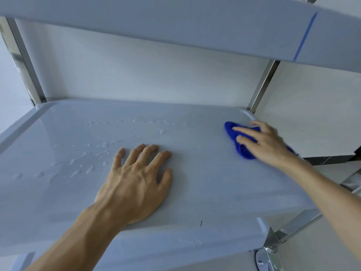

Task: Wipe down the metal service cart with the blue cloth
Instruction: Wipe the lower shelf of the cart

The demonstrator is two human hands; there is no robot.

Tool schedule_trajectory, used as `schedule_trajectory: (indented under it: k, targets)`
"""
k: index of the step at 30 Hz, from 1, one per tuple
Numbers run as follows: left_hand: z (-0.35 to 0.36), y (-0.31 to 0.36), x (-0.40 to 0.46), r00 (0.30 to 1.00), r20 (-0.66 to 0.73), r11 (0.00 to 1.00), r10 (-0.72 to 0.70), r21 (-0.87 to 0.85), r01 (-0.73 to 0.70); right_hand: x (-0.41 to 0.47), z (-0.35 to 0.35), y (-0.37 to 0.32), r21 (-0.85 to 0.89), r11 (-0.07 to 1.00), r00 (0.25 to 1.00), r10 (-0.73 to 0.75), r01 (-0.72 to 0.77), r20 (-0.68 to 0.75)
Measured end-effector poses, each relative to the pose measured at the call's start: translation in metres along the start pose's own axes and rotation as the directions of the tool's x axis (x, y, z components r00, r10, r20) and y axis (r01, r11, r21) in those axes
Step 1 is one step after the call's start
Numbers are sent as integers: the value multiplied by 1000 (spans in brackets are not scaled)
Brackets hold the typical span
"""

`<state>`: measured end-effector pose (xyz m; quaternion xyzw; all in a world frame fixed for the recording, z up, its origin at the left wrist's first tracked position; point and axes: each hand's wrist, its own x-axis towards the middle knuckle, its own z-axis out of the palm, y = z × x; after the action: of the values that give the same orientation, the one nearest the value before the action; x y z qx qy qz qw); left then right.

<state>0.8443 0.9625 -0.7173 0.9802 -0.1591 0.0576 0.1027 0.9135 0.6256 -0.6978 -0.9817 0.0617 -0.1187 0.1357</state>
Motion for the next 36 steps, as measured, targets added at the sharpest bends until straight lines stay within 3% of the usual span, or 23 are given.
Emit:
schedule_trajectory:
  k: [3,8,12,15,17,20,23,25,28,30,33,36]
  targets:
    - [0,1,0,1000,7,1000,-6,15,6,51,1,13,-35,974,974,224,-223,40]
    - [0,1,1,1000,10,1000,-15,11,15,102,28,-35,-73,966,962,254,-248,99]
    - [0,0,1,1000,7,1000,-6,13,5,84,48,-97,-29,994,977,-101,108,186]
    - [1,-1,1,1000,8,1000,-1,6,1,38,42,-94,73,901,886,-435,429,159]
    - [1,-1,1,1000,7,1000,1,4,-1,12,30,-67,156,866,851,-497,474,170]
    - [1,0,1,1000,-1,1000,0,17,0,28,12,-16,154,915,909,-393,372,140]
    - [2,1,1,1000,-9,1000,-3,30,3,73,8,16,36,998,994,-64,61,84]
    - [2,1,1,1000,-10,999,-5,37,6,99,14,16,-19,989,986,147,-146,77]
    - [3,0,1,1000,-8,999,-10,45,10,127,31,-8,-85,964,963,258,-251,80]
    - [3,0,3,1000,-1,999,-12,45,12,133,43,-38,-93,979,975,194,-184,108]
    - [1,-1,3,1000,5,999,-22,30,22,117,59,-85,-91,992,985,-76,91,153]
    - [0,0,1,1000,9,999,-24,30,24,63,51,-103,-19,904,898,-422,427,127]
